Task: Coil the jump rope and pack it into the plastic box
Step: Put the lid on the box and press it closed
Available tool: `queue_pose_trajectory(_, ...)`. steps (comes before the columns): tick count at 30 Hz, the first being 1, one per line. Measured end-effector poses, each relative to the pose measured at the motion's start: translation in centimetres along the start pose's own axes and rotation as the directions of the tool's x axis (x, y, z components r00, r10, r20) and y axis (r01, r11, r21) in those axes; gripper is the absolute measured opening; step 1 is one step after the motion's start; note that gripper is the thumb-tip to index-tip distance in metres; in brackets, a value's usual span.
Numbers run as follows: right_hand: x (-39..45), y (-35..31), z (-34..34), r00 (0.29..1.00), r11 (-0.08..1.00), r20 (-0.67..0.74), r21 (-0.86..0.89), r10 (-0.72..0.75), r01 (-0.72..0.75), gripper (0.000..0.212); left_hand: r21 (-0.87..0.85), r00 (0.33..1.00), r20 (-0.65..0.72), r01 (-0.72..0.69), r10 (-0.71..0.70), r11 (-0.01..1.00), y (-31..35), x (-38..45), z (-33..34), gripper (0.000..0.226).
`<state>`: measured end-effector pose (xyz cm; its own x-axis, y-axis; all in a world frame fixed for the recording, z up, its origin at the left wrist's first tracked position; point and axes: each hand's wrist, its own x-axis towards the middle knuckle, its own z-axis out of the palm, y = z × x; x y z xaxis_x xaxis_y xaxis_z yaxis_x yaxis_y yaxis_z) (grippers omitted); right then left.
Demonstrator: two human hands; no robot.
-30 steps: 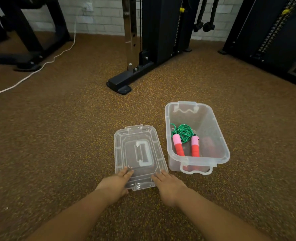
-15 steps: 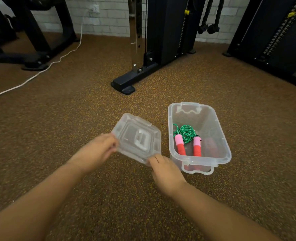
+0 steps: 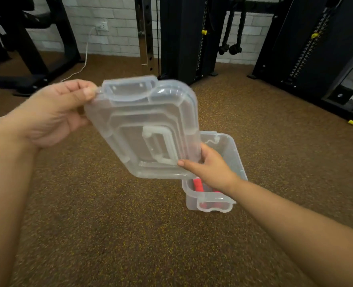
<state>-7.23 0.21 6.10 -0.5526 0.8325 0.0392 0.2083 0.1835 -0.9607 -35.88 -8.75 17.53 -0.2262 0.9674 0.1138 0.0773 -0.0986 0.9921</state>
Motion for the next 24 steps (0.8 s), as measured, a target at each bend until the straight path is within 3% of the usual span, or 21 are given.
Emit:
queue_pose_trajectory(3, -1.2, -0.4, -3.2, 0.999, 0.986, -0.032, 0.167, -0.024, 0.029, 0.029, -0.141, 0.999, -0.051, -0.004, -0.004, 0.990, 0.7, 1.1, 2.9, 0.030)
queue_pose_trajectory(6, -2.0, 0.1, -5.8, 0.990, 0.979, -0.139, 0.200, -0.015, 0.043, 0.026, -0.177, 0.996, -0.070, 0.039, -0.052, 0.983, -0.1, 2.3, 7.4, 0.040)
queue_pose_trajectory(11, -2.5, 2.6, -8.1, 0.926, 0.938, -0.344, 0.346, 0.153, -0.026, 0.036, -0.071, 0.967, 0.025, 0.255, -0.253, 0.964, -6.4, 1.9, 15.2, 0.034)
queue_pose_trajectory(14, -2.6, 4.1, -9.5, 0.850, 0.948, -0.453, 0.279, 0.270, -0.153, 0.031, 0.008, 0.931, 0.058, 0.361, -0.361, 0.932, -9.9, 1.3, 18.4, 0.033)
queue_pose_trajectory(19, -2.6, 6.6, -10.4, 0.752, 0.866, -0.439, 0.335, 0.492, -0.371, 0.025, 0.084, 0.885, 0.026, 0.461, -0.464, 0.883, -13.5, 2.0, 20.6, 0.034)
queue_pose_trajectory(24, -2.4, 8.0, -9.8, 0.754, 0.850, -0.392, 0.259, 0.527, -0.459, 0.030, 0.094, 0.862, -0.069, 0.506, -0.502, 0.857, -15.2, 2.7, 21.5, 0.032)
